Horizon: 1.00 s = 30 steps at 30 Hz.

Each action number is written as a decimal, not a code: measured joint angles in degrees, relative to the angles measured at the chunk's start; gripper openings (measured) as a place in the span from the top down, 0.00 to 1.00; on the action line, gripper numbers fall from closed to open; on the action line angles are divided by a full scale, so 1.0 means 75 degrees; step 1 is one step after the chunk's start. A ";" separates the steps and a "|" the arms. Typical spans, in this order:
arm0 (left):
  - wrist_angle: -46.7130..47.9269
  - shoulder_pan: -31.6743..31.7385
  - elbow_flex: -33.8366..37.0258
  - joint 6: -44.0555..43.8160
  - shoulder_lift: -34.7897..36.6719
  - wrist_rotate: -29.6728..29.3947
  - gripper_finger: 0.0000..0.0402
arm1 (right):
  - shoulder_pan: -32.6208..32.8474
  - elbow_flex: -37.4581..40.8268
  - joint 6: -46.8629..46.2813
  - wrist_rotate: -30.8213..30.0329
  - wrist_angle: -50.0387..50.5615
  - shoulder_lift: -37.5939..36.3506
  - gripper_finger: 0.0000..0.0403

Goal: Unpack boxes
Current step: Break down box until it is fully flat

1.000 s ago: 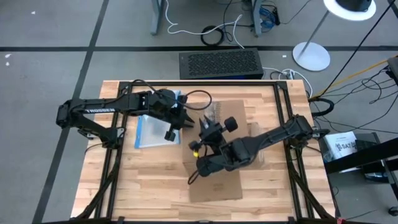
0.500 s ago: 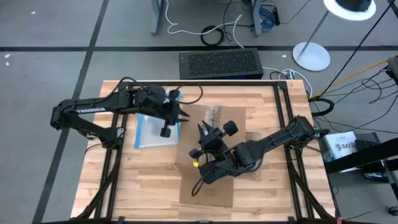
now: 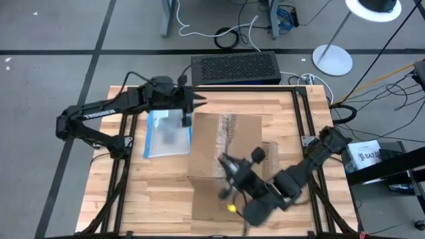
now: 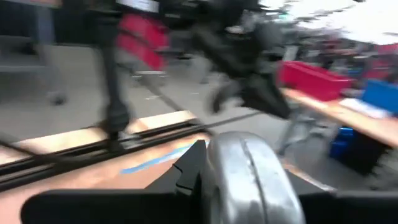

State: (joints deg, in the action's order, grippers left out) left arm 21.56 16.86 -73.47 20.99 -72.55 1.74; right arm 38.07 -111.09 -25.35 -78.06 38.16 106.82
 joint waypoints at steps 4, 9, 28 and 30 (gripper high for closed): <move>-0.0087 0.0531 0.0000 -0.0329 -0.0230 0.0025 0.80 | 0.0554 0.0000 -0.0297 0.0556 -0.0002 -0.0011 0.84; -0.0125 0.1030 -0.0003 -0.0359 -0.0622 -0.0147 0.80 | 0.1019 0.0000 -0.1212 0.1239 0.0246 -0.0011 0.84; -0.0571 0.2583 -0.0012 -0.0561 -0.1352 0.1366 0.80 | 0.1571 -0.0003 -0.8229 0.4718 0.5328 0.0524 0.84; -0.0416 0.2620 -0.0012 -0.0561 -0.1431 0.1672 0.80 | 0.1484 -0.0003 -0.8496 0.4916 0.5613 0.0611 0.84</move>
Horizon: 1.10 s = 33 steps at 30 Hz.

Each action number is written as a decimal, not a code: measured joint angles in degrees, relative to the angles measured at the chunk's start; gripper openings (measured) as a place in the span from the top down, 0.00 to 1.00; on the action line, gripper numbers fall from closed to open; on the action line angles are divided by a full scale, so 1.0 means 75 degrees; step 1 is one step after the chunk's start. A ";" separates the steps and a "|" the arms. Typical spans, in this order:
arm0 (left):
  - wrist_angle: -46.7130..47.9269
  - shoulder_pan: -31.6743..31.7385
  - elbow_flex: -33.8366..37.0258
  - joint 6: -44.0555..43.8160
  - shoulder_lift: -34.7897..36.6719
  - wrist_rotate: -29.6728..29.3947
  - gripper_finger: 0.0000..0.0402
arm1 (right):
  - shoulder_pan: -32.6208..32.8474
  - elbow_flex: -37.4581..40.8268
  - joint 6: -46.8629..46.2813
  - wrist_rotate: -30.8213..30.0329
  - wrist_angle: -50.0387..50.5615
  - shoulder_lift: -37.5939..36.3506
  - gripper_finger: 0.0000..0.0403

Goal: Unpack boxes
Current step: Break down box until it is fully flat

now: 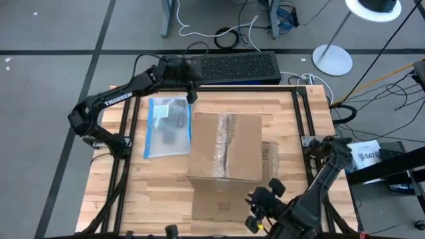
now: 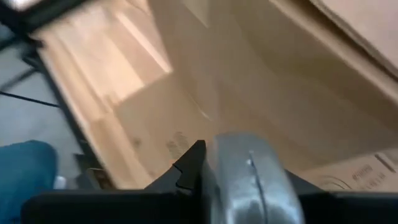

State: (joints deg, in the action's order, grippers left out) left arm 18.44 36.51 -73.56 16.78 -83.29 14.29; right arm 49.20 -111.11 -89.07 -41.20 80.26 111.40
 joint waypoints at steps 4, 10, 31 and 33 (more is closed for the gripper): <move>0.0606 0.0006 0.0000 0.0001 -0.0084 0.1087 0.80 | -0.0201 0.0000 -0.0321 0.0443 0.0575 0.0152 0.84; 0.1432 -0.0229 0.0000 0.0060 -0.0061 0.1796 0.80 | -0.0526 0.0001 -0.0583 0.0741 0.1323 0.0270 0.84; 0.5916 -0.3110 0.0003 -0.1066 0.1759 0.1462 0.80 | -0.1247 0.0023 0.1179 0.0775 0.1328 0.0276 0.84; 0.6107 -0.3442 0.0003 -0.1404 0.1977 0.1440 0.80 | -0.1316 0.0023 0.1385 0.0739 0.1326 0.0276 0.84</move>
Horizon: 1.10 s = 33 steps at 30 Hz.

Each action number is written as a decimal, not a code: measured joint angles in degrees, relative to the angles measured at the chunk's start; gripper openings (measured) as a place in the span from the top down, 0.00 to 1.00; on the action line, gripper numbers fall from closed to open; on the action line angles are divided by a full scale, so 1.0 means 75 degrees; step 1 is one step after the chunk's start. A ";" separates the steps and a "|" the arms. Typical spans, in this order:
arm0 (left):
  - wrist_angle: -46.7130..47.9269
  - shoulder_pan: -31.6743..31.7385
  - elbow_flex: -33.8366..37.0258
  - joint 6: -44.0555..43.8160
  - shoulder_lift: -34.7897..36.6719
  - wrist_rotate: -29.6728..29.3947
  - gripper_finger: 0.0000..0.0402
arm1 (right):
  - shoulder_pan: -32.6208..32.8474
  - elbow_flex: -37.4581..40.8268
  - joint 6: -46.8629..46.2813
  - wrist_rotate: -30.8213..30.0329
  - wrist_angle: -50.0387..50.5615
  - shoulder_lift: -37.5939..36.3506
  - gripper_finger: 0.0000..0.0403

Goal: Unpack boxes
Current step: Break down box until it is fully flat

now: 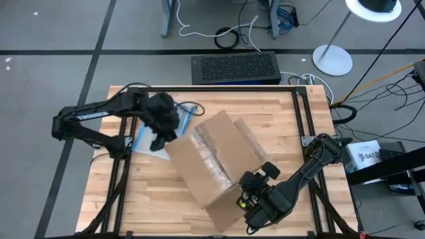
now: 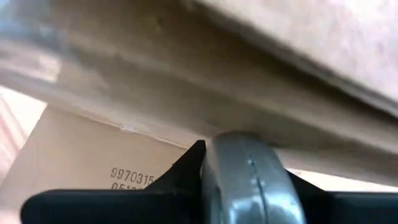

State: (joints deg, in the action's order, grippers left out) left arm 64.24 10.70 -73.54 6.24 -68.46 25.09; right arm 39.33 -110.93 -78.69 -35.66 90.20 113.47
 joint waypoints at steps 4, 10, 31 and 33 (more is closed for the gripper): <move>0.0320 -0.0712 0.0000 -0.0743 0.0348 -0.0005 0.80 | -0.0224 0.0000 0.0477 -0.0075 -0.0004 0.0000 0.84; 0.1182 -0.1733 0.0000 -0.1404 0.0581 -0.0468 0.80 | -0.0647 0.0000 0.1320 -0.0022 -0.0059 -0.0004 0.84; 0.1159 -0.2921 -0.2230 -0.1563 0.1517 -0.4237 0.80 | 0.0330 -0.0960 0.1422 -0.1019 -0.0185 -0.0899 0.84; 0.0814 -0.3019 -0.2279 -0.1519 0.1503 -0.4008 0.80 | 0.0585 -0.1200 0.1528 -0.1440 -0.0189 -0.0984 0.84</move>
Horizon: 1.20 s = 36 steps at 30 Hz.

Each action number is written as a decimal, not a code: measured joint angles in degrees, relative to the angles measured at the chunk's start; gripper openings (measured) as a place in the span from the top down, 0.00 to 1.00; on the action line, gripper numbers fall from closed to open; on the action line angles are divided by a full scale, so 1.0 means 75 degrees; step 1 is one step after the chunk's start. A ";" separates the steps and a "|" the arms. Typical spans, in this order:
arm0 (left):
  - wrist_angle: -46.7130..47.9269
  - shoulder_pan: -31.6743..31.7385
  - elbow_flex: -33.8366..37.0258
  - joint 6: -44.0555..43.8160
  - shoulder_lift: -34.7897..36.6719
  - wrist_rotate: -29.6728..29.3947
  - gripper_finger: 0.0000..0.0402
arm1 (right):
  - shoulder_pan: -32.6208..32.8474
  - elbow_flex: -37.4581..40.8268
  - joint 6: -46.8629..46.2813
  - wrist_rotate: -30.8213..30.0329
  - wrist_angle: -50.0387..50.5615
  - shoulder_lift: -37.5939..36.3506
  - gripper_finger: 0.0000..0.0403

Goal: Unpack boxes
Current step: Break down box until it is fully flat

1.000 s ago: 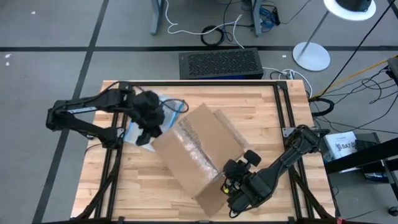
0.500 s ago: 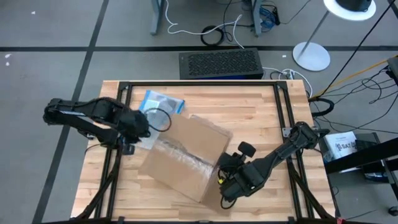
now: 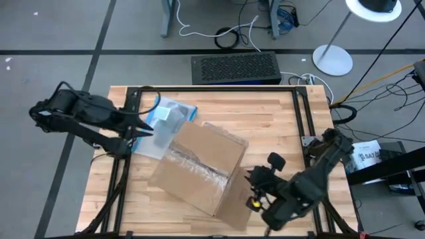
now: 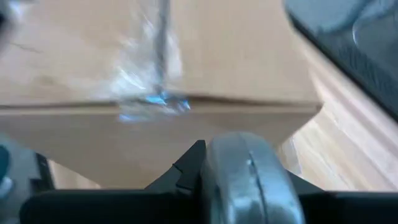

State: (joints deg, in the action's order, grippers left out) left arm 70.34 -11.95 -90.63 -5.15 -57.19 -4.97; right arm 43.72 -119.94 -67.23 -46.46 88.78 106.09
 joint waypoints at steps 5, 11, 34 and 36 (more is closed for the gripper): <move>-0.0040 -0.0154 0.0006 0.0248 -0.0073 0.0054 0.80 | 0.0772 -0.0453 0.0724 -0.0717 -0.0316 -0.0294 0.84; -0.0059 -0.0175 0.0020 0.0354 -0.0151 0.0006 0.80 | 0.1509 -0.0464 0.3330 -0.1822 -0.2192 -0.0741 0.84; -0.1107 -0.0294 0.1029 0.0758 -0.0465 -0.0148 0.80 | -0.1143 0.1994 1.2514 0.1365 -1.2148 -0.0959 0.84; -0.1117 -0.0320 0.1029 0.0749 -0.0392 -0.0149 0.80 | -0.1465 0.2211 1.2431 0.1685 -1.2142 -0.1089 0.84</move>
State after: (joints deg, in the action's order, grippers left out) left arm 61.97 -14.35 -82.91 0.47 -60.13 -6.09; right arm 32.73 -103.35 26.01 -33.82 -2.29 97.92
